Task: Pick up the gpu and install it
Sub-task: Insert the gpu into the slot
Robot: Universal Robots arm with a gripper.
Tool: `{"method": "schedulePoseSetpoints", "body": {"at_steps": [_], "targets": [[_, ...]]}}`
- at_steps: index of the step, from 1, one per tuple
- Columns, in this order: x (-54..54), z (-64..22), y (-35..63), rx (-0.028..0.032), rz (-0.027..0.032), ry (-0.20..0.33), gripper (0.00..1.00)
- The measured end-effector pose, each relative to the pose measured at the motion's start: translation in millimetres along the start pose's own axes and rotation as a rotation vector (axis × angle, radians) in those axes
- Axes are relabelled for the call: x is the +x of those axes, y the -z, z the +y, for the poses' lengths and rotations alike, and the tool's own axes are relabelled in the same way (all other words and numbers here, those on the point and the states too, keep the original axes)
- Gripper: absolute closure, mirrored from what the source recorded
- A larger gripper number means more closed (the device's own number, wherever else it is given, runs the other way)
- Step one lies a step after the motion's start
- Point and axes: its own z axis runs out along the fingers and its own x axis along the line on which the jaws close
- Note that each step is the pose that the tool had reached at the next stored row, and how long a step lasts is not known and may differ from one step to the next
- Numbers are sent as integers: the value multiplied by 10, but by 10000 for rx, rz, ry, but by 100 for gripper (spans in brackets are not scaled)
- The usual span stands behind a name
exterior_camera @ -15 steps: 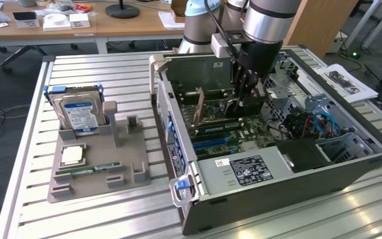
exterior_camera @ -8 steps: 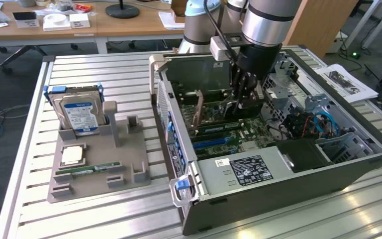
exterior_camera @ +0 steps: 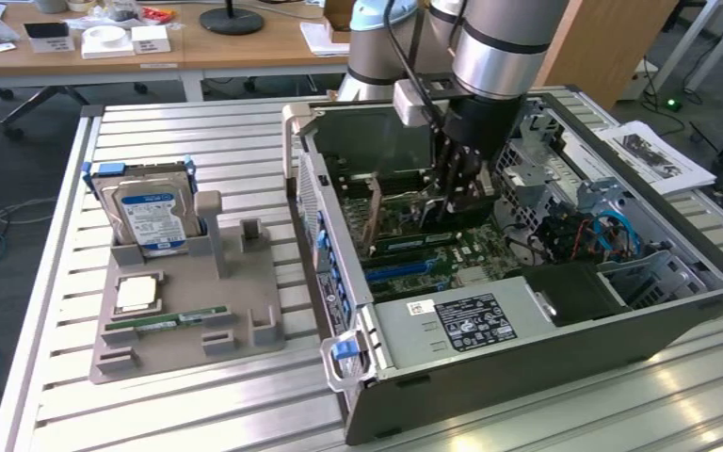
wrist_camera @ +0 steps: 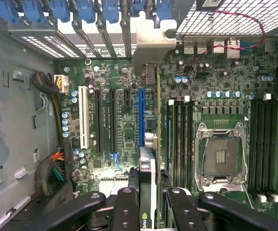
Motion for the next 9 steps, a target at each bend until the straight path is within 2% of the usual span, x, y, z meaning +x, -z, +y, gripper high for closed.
{"method": "schedulePoseSetpoints", "body": {"at_steps": [9], "targets": [[4,26,-121,0,0,15,73]]}}
